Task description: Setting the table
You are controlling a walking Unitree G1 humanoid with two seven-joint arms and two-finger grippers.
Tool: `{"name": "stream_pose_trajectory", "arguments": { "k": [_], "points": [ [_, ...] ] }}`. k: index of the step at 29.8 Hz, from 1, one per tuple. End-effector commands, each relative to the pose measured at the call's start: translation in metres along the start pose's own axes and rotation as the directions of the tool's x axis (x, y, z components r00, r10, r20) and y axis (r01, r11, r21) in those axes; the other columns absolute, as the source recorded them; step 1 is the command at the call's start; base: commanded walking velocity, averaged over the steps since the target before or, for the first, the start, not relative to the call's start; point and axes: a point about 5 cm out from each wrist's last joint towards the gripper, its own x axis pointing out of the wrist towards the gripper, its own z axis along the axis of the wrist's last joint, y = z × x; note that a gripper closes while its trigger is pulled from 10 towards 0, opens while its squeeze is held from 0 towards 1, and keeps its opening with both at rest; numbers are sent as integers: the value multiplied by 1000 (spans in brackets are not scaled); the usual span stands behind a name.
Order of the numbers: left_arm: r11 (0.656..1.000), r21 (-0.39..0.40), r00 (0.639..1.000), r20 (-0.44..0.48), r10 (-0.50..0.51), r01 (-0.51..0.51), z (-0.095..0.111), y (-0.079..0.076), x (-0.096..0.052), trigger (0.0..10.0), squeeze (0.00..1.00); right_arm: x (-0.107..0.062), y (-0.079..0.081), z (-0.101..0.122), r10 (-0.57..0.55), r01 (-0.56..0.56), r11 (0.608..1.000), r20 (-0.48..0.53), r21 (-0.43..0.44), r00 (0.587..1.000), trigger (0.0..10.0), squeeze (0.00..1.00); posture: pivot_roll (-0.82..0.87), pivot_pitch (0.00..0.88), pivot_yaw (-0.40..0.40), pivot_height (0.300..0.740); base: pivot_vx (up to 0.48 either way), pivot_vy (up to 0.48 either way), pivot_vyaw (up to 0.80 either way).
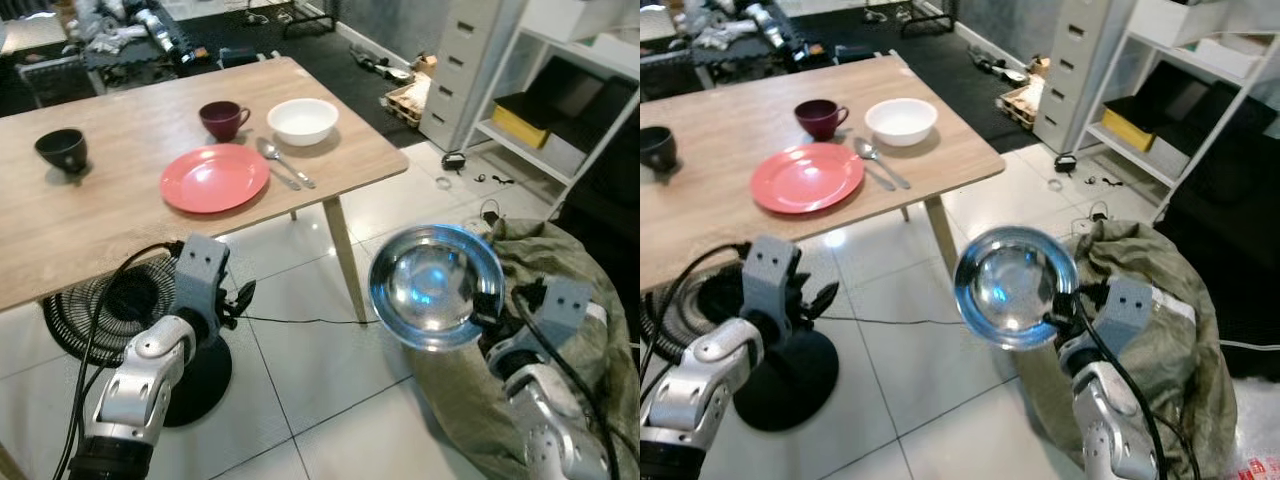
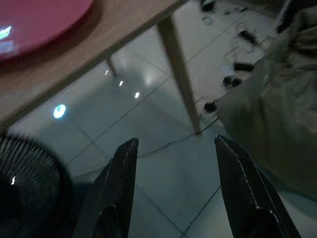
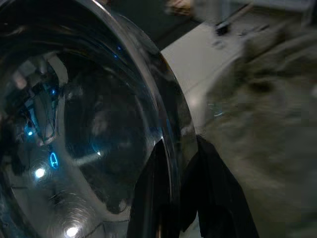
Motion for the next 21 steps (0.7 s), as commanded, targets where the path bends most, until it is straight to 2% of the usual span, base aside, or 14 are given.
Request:
{"name": "stream_pose_trajectory", "arguments": {
  "k": [1,3,7,8,11,12,14,21],
  "points": [
    [1000,18,997,-78,-1,2,-24,-1,-5,10000,0,-6,-6,-16,-19,18,1000,-39,-23,999,10000,0,-64,18,90,740,0,0,-788],
    [1000,25,996,-92,-4,6,-30,-2,-5,10000,0,-7,-7,-22,-21,19,999,-56,-29,998,10000,0,-67,17,91,740,0,0,-788],
    [999,51,984,-177,7,2,-60,-4,-10,10000,0,-13,-9,-43,-30,26,999,-114,-37,993,10000,0,-71,18,91,740,0,0,-781],
    [999,51,984,-177,7,2,-60,-4,-10,10000,0,-13,-9,-43,-30,26,999,-114,-37,993,10000,0,-71,18,91,740,0,0,-781],
    [999,46,967,-254,-2,14,-83,-3,-20,10000,0,-16,-11,-54,-44,50,998,-151,32,988,10000,0,-65,26,86,740,0,0,-783],
    [999,46,967,-254,-2,14,-83,-3,-20,10000,0,-16,-11,-54,-44,50,998,-151,32,988,10000,0,-65,26,86,740,0,0,-781],
    [998,65,956,-293,-3,23,-96,-2,-28,10000,0,-16,-10,-57,-40,53,995,-153,79,987,10000,0,-60,33,83,740,0,0,-784],
    [994,106,948,-317,20,14,-108,-2,-36,10000,0,-14,-4,-55,-8,21,996,-134,92,991,10000,0,-58,43,78,740,0,0,-788]
  ]
}}
